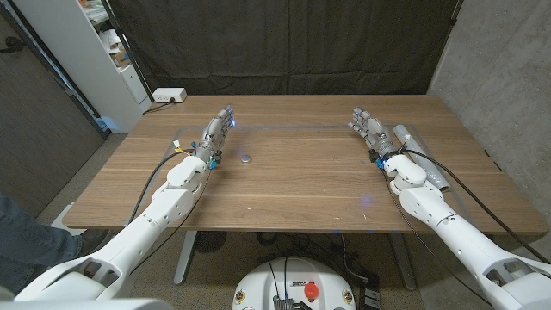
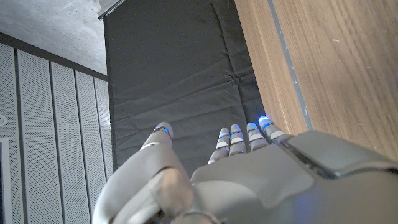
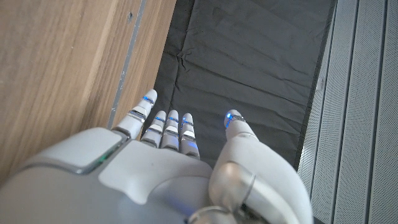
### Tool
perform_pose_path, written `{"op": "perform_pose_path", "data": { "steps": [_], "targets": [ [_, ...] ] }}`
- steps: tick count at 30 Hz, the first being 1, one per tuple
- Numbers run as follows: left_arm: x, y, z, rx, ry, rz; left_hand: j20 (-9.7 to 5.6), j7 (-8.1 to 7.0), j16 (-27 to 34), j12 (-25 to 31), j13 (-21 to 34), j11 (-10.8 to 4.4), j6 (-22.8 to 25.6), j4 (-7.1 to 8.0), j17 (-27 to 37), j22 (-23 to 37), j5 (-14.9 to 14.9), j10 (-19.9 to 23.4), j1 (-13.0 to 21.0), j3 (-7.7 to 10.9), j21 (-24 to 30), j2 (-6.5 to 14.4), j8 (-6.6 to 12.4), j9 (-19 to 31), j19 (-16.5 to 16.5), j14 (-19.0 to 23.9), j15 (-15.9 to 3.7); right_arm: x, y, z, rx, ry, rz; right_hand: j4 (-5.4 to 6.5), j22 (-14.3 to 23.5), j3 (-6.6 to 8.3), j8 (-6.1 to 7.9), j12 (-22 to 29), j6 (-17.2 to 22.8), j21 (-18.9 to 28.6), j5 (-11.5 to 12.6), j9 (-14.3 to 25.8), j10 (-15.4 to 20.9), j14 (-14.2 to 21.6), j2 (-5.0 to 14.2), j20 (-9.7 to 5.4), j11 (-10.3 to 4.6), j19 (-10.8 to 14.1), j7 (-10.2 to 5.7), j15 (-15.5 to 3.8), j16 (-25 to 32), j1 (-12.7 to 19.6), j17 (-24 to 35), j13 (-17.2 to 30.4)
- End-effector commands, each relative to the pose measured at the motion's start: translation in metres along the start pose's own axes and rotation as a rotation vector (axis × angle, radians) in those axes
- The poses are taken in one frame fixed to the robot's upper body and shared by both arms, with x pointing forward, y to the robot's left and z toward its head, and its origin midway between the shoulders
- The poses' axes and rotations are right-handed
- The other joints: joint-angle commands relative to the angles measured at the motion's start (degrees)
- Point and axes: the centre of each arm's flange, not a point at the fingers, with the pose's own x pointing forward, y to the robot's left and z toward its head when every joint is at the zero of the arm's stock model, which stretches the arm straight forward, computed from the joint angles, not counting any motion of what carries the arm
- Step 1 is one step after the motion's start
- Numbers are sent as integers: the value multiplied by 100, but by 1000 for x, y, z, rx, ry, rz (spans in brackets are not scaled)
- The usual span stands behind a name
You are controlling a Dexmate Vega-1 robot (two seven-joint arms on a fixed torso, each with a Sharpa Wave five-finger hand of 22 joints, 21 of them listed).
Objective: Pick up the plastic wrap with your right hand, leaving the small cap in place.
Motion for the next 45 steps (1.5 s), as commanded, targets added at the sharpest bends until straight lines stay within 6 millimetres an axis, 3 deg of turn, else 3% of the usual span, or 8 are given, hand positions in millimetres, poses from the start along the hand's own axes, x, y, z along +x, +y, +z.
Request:
{"op": "perform_pose_path", "data": {
  "steps": [1,19,45],
  "targets": [
    [-2,-4,0,19,15,-4,6,27,21,29,10,21,1,-3,19,7,44,-22,43,43,20,7,29,25,-33,-7,60,-5,-4,3,-9,-2,2,7,26,29,24,35,52,26,24,3,51,49,-6,-4,13,43,-2,-3,27,49,3,12],
    [3,-12,2,31,17,-25,32,22,21,35,-21,27,4,-17,20,10,42,-14,28,38,-28,19,29,25,-33,-10,61,-20,-7,18,-70,-56,3,-50,26,48,31,36,72,-17,36,-7,61,47,15,-15,22,7,-35,-32,16,114,-31,8],
    [-2,-9,7,41,9,-16,58,9,22,40,-63,-2,19,-43,20,13,41,-13,11,33,-97,37,34,26,-17,-6,47,-32,-11,38,-238,-138,-34,-126,25,81,61,65,162,-50,51,-14,145,119,2,-18,-13,-4,-109,-100,23,194,-73,8]
  ]
}}
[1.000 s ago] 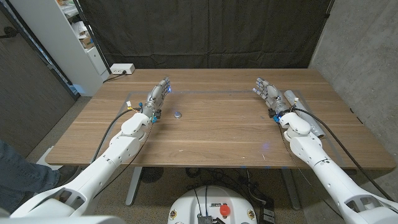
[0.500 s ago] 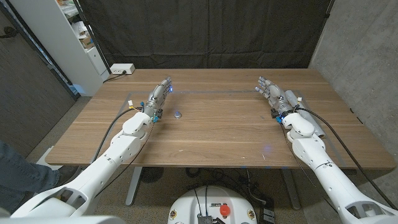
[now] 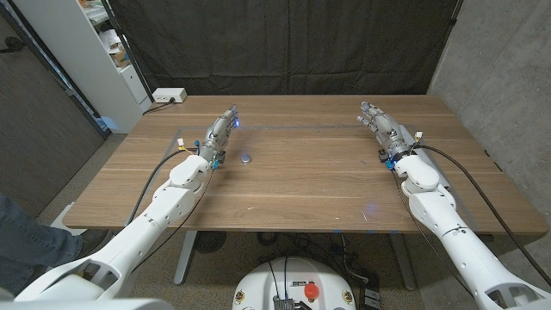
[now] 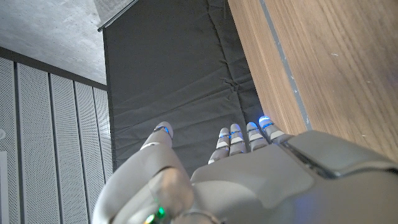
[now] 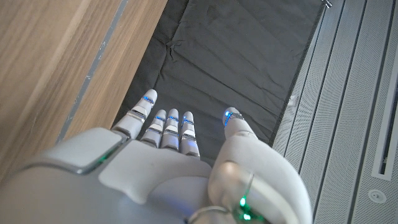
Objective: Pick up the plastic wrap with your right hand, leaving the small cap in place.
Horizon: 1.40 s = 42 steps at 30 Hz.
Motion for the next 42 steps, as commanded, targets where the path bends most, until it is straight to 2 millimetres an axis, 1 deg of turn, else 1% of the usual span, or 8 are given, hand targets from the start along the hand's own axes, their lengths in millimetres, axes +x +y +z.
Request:
{"op": "perform_pose_path", "data": {
  "steps": [1,7,9,13,18,22,29,42],
  "targets": [
    [-3,1,3,8,-5,3,60,9,23,43,6,0,20,-20,22,15,14,-7,11,10,-10,37,34,27,-18,-6,50,-6,-4,7,-68,-39,-31,-42,26,46,64,46,67,-5,32,1,85,55,-3,-27,-5,2,-5,-23,24,90,-7,11],
    [-3,1,2,5,-3,2,64,7,23,46,-2,5,22,-26,22,15,14,1,7,9,-23,41,34,27,-12,-6,49,-8,-6,8,-102,-51,-49,-52,26,57,76,52,106,-8,37,0,108,84,-2,-31,-7,9,-22,-36,30,102,-13,11],
    [-3,1,2,8,-2,2,74,7,23,45,-6,-5,21,-29,22,16,13,-3,6,8,-30,43,34,27,-11,-4,49,-9,-6,9,-126,-61,-60,-46,26,68,86,74,149,3,41,-1,183,237,16,-35,-47,65,-47,-81,88,100,-11,11],
    [-4,1,2,6,-5,1,82,6,23,44,-10,-4,19,-32,22,16,13,-8,4,8,-38,45,33,28,-8,-3,41,-11,-6,10,-158,-74,-75,-64,25,90,98,93,198,14,48,-3,254,313,20,-39,-76,125,-64,-94,106,126,-17,12],
    [-3,1,2,9,-3,-3,95,5,24,45,-17,-1,24,-37,22,17,12,-7,0,7,-51,49,34,28,-5,1,41,-12,-9,14,-186,-85,-82,-74,24,100,108,92,234,12,51,-3,263,319,17,-44,-69,139,-88,-103,102,138,-19,13],
    [-4,1,5,52,-5,4,98,5,22,46,-20,-2,25,-40,22,17,12,-4,-2,6,-59,50,34,28,-5,-5,47,-14,-10,16,-207,-83,-89,-85,24,107,106,89,238,4,53,-3,264,296,13,-41,-69,132,-93,-106,87,152,-24,14],
    [-3,0,3,31,-3,-8,103,0,21,44,-30,-1,25,-49,22,17,11,-12,-6,4,-84,55,33,27,-11,-5,45,-17,-11,21,-251,-86,-99,-104,23,118,97,77,230,-16,57,-3,249,256,-1,-36,-68,101,-103,-108,61,174,-32,15],
    [-6,3,3,42,8,-13,116,-9,18,46,-45,-3,24,-65,21,18,10,-15,-14,2,-126,63,30,25,-15,-12,40,-21,-5,33,-397,-96,-126,-114,22,129,94,77,240,-31,62,-3,269,265,-14,-29,-96,86,-131,-116,55,188,-37,16]
  ]
}}
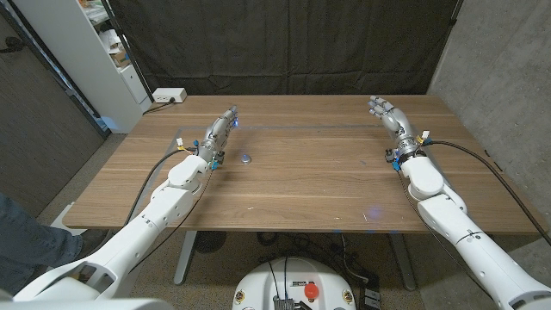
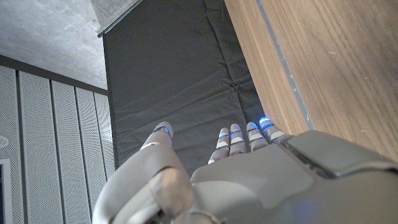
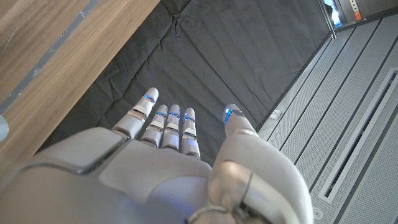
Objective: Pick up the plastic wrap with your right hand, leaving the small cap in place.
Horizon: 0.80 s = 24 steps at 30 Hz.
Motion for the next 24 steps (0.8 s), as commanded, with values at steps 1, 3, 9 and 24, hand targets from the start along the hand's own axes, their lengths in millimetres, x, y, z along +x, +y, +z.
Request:
{"op": "perform_pose_path", "data": {
  "steps": [1,3,9,24],
  "targets": [
    [-2,2,0,7,5,-6,55,-10,18,47,7,-9,25,-43,22,19,10,-14,-3,26,-26,52,31,26,3,-12,41,-4,1,11,-116,-17,-15,-21,23,35,5,8,34,-33,41,-4,43,11,-15,10,-14,-18,-50,-5,4,68,15,18],
    [-3,2,0,6,4,-7,61,-12,19,47,5,-7,27,-46,22,19,9,-16,-4,25,-33,53,31,26,1,-11,40,-4,1,13,-126,-18,-21,-23,22,38,3,9,33,-35,42,-4,48,9,-17,13,-15,-20,-56,-5,1,70,15,18],
    [-3,0,-1,7,6,-14,61,-18,18,43,-1,-30,24,-53,22,20,9,-28,-8,24,-51,57,30,26,3,-12,39,-7,1,17,-159,-23,-33,-25,22,42,1,2,33,-41,44,-4,41,10,-21,16,-18,-27,-55,-7,-2,75,13,19],
    [-6,-5,1,13,3,-12,70,-24,17,47,-11,-22,34,-66,22,21,6,-26,-16,22,-85,66,32,25,8,-15,35,-12,-2,21,-276,-27,-50,-30,22,50,-4,-7,42,-53,49,-3,38,29,-39,23,-32,-41,-61,-14,-4,83,9,20]
  ]
}}
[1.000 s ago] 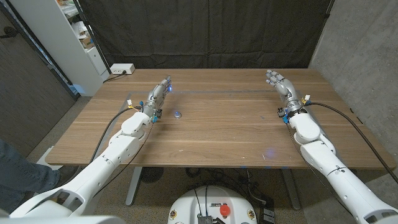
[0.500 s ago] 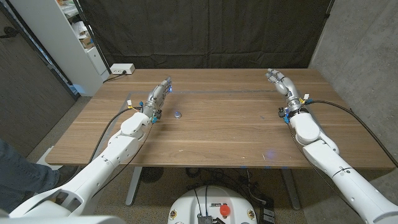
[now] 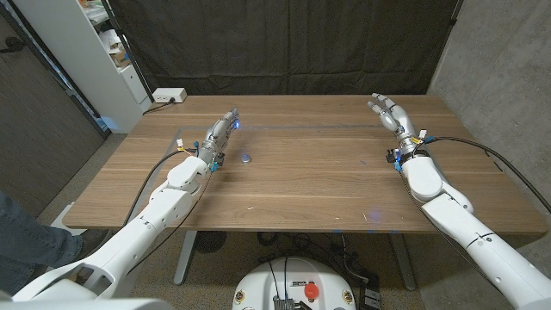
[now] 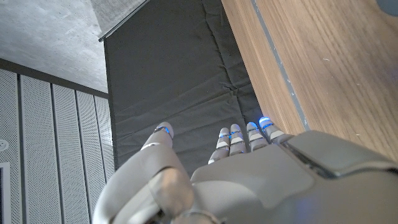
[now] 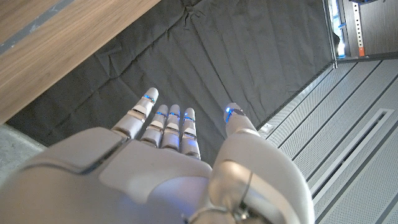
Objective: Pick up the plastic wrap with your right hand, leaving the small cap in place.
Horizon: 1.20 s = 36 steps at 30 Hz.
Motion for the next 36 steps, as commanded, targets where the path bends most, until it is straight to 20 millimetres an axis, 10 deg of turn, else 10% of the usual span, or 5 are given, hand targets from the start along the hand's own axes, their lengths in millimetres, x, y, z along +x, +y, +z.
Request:
{"op": "perform_pose_path", "data": {
  "steps": [1,26,36],
  "targets": [
    [-3,-2,2,8,-3,7,36,2,16,47,14,5,12,-44,22,21,6,-4,2,-3,-24,48,32,25,-25,-16,37,-4,-4,4,-92,-7,-14,-14,22,34,-5,-8,13,-33,27,-3,35,32,-1,8,-41,-24,-38,-13,-4,45,7,20],
    [-2,-8,3,6,-4,4,73,-14,15,49,-1,-13,22,-68,22,23,3,-10,-12,-7,-89,61,33,24,-29,-21,32,-11,-10,8,-302,29,-30,-110,19,51,-37,-44,-45,-53,44,-4,-28,55,-144,126,-31,-64,-49,20,-29,160,-27,23],
    [0,-5,1,8,2,2,85,-32,15,55,-5,-11,23,-76,22,24,2,1,-18,-8,-111,69,33,24,-26,-19,36,-14,-13,9,-382,56,-49,-147,17,80,-44,-43,-62,-12,72,-2,-16,53,-280,454,7,98,-50,104,-54,301,-48,28]
  ]
}}
